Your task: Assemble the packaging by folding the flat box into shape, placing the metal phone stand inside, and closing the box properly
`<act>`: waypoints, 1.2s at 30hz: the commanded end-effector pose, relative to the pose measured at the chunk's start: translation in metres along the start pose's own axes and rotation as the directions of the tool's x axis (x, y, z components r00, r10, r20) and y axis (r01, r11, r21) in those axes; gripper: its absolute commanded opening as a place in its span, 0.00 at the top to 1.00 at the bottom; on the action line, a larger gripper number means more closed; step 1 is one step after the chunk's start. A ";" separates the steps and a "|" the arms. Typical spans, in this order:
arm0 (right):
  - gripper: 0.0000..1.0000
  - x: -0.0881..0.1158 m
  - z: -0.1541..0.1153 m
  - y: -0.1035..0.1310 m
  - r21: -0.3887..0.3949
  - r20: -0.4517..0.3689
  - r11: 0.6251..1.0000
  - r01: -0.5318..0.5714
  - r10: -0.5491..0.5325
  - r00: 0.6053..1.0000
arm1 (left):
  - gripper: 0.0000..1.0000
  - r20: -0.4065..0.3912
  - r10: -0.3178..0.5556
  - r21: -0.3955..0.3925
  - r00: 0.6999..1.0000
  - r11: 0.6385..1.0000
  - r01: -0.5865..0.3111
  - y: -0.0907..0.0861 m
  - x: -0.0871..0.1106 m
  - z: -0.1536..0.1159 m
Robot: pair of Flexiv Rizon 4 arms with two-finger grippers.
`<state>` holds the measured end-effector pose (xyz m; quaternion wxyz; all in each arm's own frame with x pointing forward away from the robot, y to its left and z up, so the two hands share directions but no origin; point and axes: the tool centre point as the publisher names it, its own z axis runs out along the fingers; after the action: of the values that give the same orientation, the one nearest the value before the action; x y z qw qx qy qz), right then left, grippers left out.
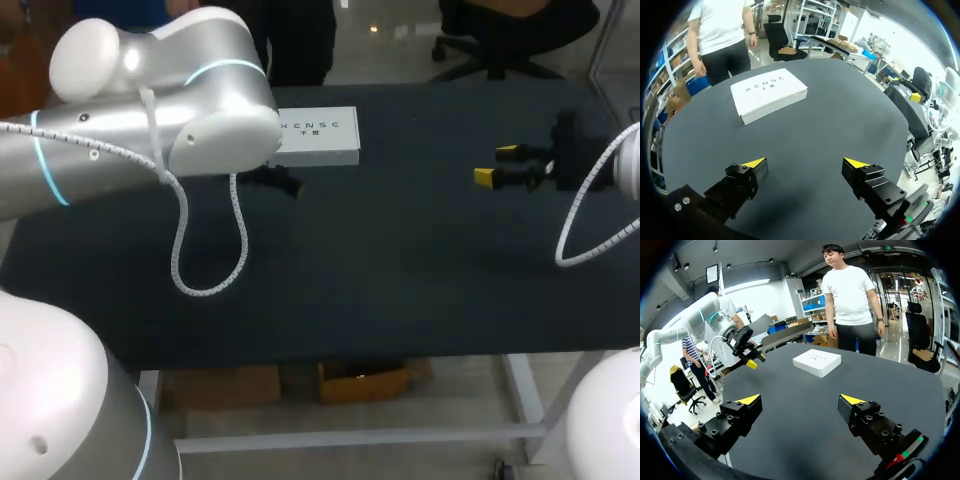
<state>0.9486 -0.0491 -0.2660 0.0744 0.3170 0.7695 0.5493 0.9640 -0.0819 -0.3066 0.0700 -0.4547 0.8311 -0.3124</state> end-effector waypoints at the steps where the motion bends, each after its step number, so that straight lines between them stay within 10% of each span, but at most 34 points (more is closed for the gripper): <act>1: 0.00 0.000 -0.001 -0.001 -0.004 -0.005 1.000 0.001 -0.001 1.000 | 0.00 0.033 0.031 0.324 0.999 0.945 -0.040 0.006 0.004 -0.001; 12: 0.00 0.000 -0.001 -0.001 -0.004 -0.005 1.000 0.001 -0.001 1.000 | 0.00 0.103 0.122 0.479 0.987 0.864 -0.157 -0.003 -0.003 -0.007; 36: 0.00 0.000 -0.001 -0.001 -0.004 -0.005 1.000 0.001 -0.001 1.000 | 0.00 0.136 0.320 0.503 0.938 0.793 -0.344 -0.036 -0.025 -0.010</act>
<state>0.9487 -0.0490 -0.2660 0.0743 0.3168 0.7695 0.5495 0.9990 -0.0789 -0.2803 0.2527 -0.2987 0.7978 -0.4587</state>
